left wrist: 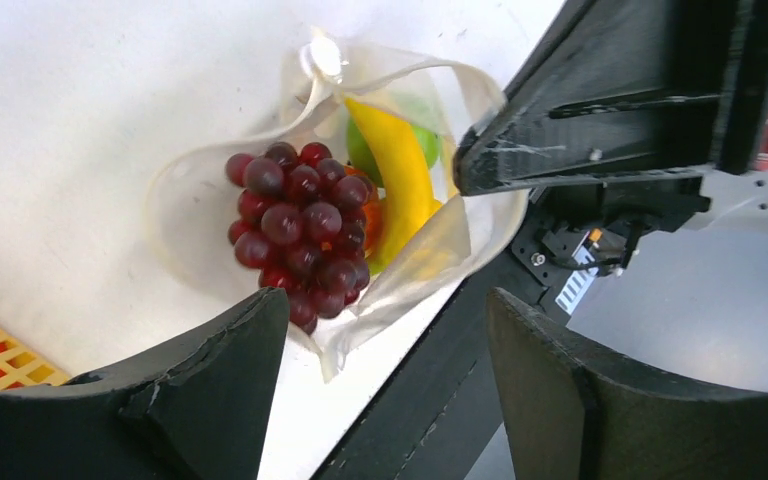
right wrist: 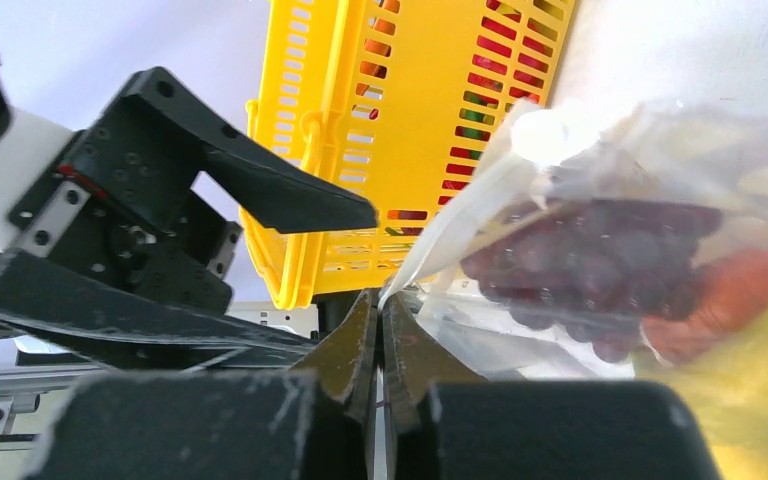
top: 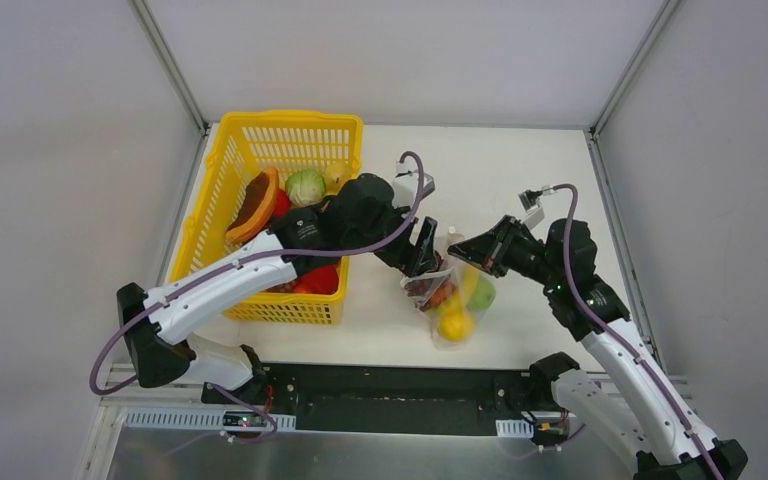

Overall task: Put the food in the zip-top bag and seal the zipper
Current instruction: Place the fake fruit in the zipper food storage bag, then adjust the zipper food storage bag at the center of the board.

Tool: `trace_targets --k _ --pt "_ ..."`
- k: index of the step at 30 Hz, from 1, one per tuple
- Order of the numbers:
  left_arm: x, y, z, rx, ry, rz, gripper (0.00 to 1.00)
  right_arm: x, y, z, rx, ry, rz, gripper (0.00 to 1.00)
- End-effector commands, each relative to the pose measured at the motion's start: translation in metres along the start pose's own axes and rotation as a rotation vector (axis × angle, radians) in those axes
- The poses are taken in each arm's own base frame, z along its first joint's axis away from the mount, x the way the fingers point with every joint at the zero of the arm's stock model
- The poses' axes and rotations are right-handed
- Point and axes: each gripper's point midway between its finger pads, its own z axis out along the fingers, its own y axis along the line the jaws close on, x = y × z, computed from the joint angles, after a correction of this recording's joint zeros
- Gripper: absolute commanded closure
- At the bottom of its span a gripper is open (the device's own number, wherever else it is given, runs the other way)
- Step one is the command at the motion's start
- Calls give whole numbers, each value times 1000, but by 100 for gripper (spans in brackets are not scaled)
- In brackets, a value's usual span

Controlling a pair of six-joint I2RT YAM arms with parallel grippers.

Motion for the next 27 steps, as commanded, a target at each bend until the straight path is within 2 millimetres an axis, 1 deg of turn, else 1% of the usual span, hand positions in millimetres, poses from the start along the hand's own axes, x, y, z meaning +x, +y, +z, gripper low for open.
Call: trace_targets --k 1,3,5,8,9,12,14,20,23,25,27 --pt "-36 -14 -39 28 -171 48 27 -15 33 -9 -128 -82 -41 99" --pt "-34 -2 -45 -32 -191 38 24 -16 36 -10 -145 -90 -40 99" --pt "-26 19 -47 -133 -193 9 21 -16 35 -9 -142 -88 -34 99" --pt "-10 46 -43 -269 -158 -56 20 -14 31 -8 -130 -81 -32 99" --pt "-4 49 -39 -290 -141 -78 20 -14 32 -8 -131 -83 -35 99" --pt "4 53 -26 -314 -107 -128 21 -15 32 -11 -127 -97 -49 100" --pt "5 55 -18 -329 -100 -166 23 -16 30 -14 -110 -109 -61 99" --pt "8 64 -4 -383 -69 -202 24 -16 31 -20 -107 -125 -83 99" --pt "14 64 7 -379 -40 -217 28 -17 31 -22 -103 -135 -84 99" --pt "20 64 16 -374 -18 -226 34 -17 33 -24 -103 -142 -90 100" --pt "26 65 25 -373 6 -236 36 -18 32 -25 -98 -147 -93 99"
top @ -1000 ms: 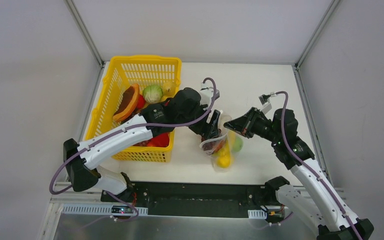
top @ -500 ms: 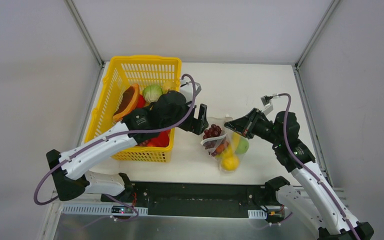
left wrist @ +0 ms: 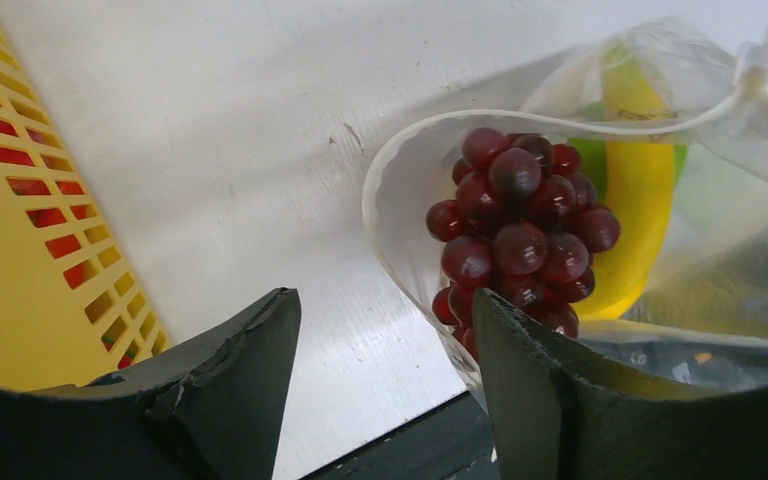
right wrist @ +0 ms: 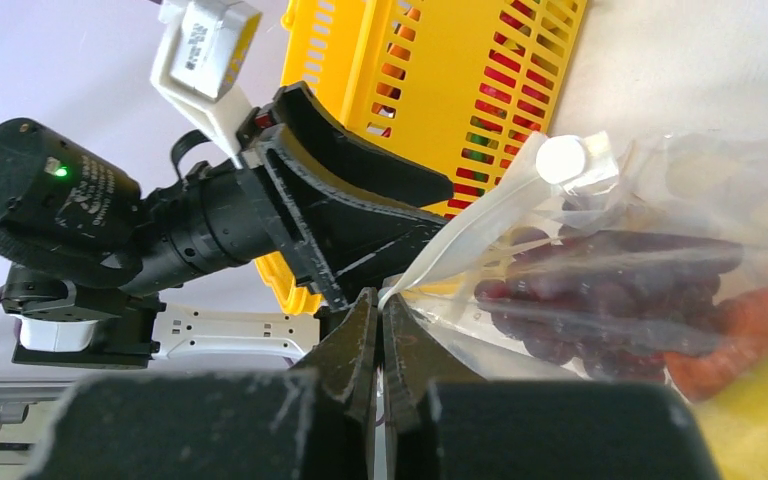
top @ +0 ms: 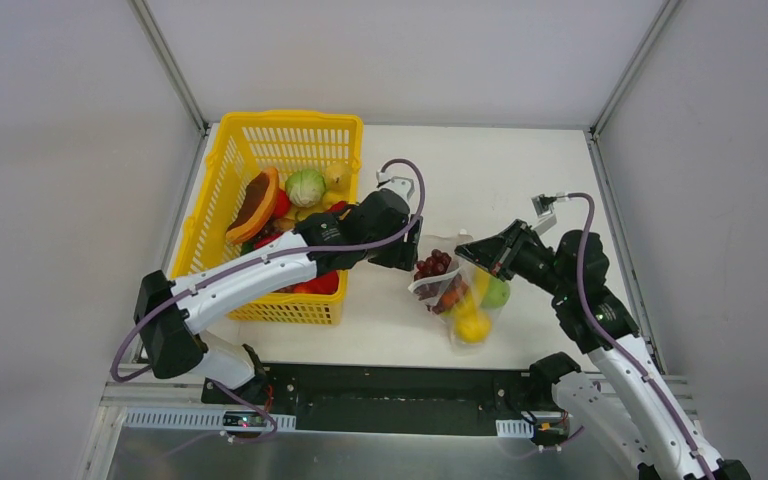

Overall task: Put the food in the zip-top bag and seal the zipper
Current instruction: Adjust the zipper food storage bag at the center of the board.

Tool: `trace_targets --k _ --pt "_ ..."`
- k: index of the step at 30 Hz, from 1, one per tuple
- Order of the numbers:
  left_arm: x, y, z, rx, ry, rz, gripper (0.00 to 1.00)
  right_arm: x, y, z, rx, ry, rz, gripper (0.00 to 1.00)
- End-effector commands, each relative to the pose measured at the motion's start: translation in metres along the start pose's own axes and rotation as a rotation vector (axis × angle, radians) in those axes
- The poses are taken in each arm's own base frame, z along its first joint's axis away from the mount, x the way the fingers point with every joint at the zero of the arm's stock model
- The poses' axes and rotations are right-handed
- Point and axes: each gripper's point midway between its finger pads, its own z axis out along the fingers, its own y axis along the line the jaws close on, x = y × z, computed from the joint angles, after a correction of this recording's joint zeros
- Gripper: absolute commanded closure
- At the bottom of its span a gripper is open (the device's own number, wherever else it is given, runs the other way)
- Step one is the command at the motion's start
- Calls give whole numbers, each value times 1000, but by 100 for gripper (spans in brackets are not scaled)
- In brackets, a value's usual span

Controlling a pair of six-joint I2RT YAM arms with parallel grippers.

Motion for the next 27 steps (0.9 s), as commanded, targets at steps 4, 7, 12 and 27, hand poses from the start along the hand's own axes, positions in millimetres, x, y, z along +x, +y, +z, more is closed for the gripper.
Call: trace_targets --k 4,7,12,27 --pt "7 -12 25 10 35 -69 42 -15 25 -9 -66 -66 -67 99" --pt "9 -11 33 6 26 -89 44 -15 24 -9 -60 -67 -72 99" --pt "5 -11 34 11 7 -101 73 -14 21 -9 -53 -66 -76 99" --pt "-59 -38 -46 205 -189 -19 100 -14 -1 1 41 -49 -49 99"
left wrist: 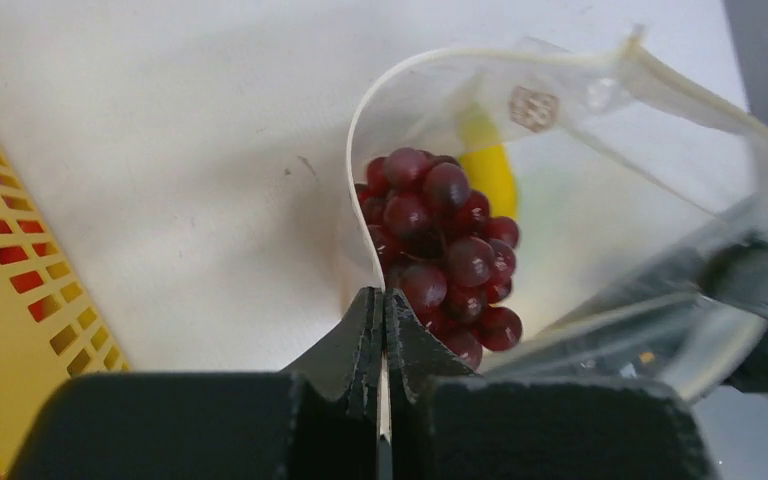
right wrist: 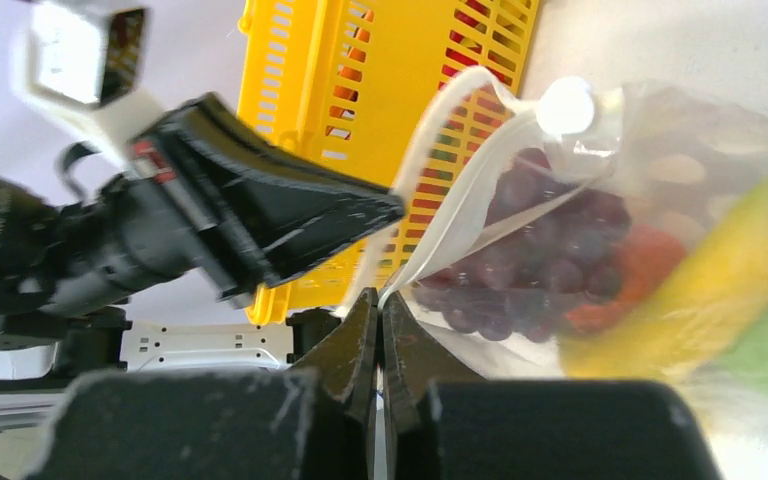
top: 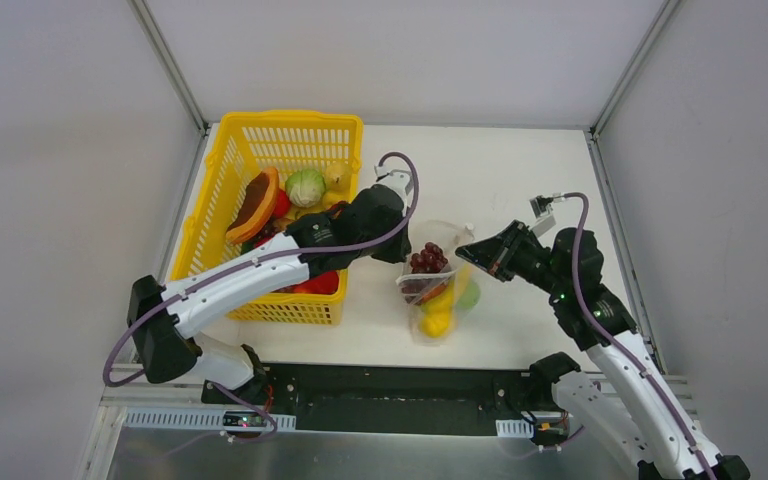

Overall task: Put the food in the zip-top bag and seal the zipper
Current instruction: Adjust the zipper food storage bag at the center of the board.

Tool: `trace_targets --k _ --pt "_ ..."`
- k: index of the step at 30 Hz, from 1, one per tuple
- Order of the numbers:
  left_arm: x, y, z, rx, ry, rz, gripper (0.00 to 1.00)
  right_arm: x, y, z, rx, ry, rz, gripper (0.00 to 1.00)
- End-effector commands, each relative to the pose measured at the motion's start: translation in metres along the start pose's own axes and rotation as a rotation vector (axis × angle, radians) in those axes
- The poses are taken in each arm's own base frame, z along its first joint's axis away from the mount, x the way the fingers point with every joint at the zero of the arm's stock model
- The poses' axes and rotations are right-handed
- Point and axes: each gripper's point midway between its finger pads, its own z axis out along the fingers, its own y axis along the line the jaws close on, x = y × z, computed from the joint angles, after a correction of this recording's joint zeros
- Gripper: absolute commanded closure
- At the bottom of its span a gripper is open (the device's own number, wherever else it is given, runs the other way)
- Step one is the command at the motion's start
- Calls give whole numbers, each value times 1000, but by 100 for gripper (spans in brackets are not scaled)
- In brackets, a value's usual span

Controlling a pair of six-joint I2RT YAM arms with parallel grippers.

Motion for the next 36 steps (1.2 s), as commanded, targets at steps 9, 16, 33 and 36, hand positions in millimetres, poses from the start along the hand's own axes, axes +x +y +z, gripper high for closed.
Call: trace_targets --k 9,16,33,36 --pt "-57 -53 -72 262 -106 58 100 -11 -22 17 134 -9 46 98" --pt "-56 -21 -70 72 -134 50 100 -21 17 8 -32 -56 -18 98" --pt "-35 12 -43 -70 -96 35 72 -13 7 13 -14 -17 22 99" --pt "-37 13 -45 -71 -98 37 54 -13 11 12 -24 -18 16 99"
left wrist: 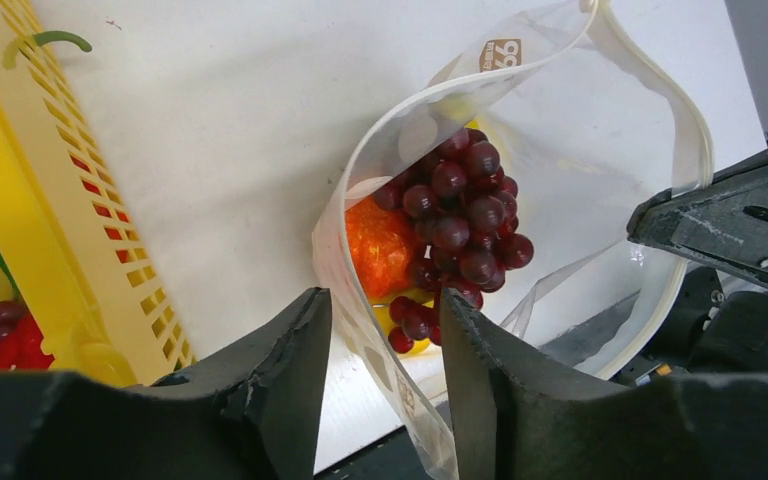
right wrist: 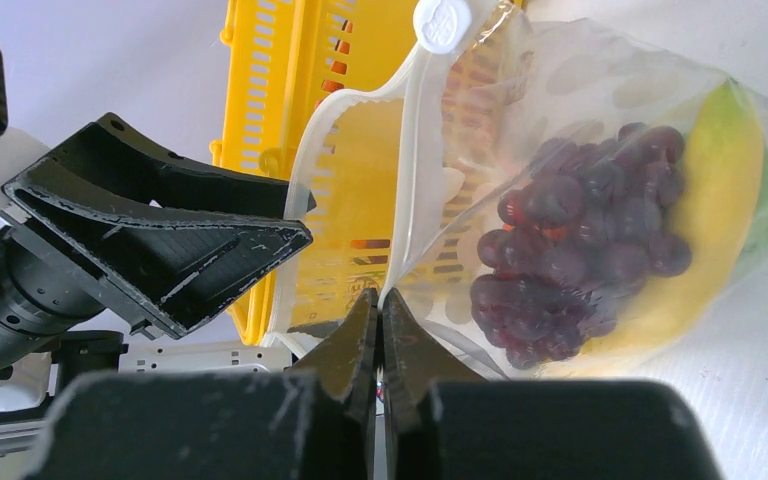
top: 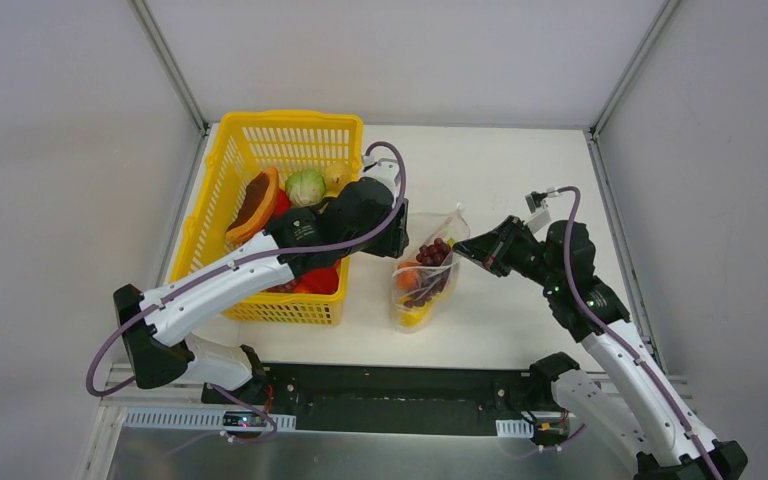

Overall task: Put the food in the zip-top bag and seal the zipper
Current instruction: Adjust the zipper food storage bag at the center of the board, then pick up the fake fruit from the bin.

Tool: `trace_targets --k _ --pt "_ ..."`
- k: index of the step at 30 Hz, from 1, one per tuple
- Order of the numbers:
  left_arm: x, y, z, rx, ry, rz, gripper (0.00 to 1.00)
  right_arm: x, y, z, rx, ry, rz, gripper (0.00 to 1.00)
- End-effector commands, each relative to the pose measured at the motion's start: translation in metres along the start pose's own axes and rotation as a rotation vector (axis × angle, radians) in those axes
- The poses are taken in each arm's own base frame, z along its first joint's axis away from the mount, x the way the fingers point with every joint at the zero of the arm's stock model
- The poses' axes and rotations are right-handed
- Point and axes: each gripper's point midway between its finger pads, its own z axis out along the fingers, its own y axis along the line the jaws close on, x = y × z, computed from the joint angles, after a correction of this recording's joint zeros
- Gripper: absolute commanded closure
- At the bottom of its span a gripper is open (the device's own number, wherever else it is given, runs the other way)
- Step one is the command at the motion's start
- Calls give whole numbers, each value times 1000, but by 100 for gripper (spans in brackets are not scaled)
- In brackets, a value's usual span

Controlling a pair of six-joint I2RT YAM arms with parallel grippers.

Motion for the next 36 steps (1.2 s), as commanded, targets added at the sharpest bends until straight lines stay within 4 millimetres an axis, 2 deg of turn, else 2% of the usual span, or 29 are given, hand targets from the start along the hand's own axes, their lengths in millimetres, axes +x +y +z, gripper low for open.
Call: trace_targets --k 1,3,6,10,13,16,19,24,30,36 --pt "-5 9 0 -32 -15 -6 50 -8 22 -4 -76 -24 -18 99" --pt "-9 8 -5 -25 -25 2 42 -8 25 -5 -84 -21 -21 99" --pt "-17 6 -16 3 -46 24 38 -8 25 -4 -83 -16 -19 99" --pt "-27 3 -33 45 -89 50 25 -6 21 -3 -74 -8 -13 99" --pt "-37 8 -48 48 -140 50 19 -6 21 -3 -74 -10 -15 99" --pt "-44 21 -62 12 -184 52 9 -7 22 -3 -72 -14 -22 99" --pt "-43 43 -73 -63 -202 48 2 -8 16 -4 -40 -17 -30 99" --pt "-30 86 -92 -162 -226 -10 1 -5 6 -4 3 -13 -25 99" --pt "-3 150 -109 -328 -206 -117 1 -7 4 -6 22 -24 -32 99" --pt "37 200 -108 -516 -105 -233 1 -6 2 -4 28 -15 -25 99"
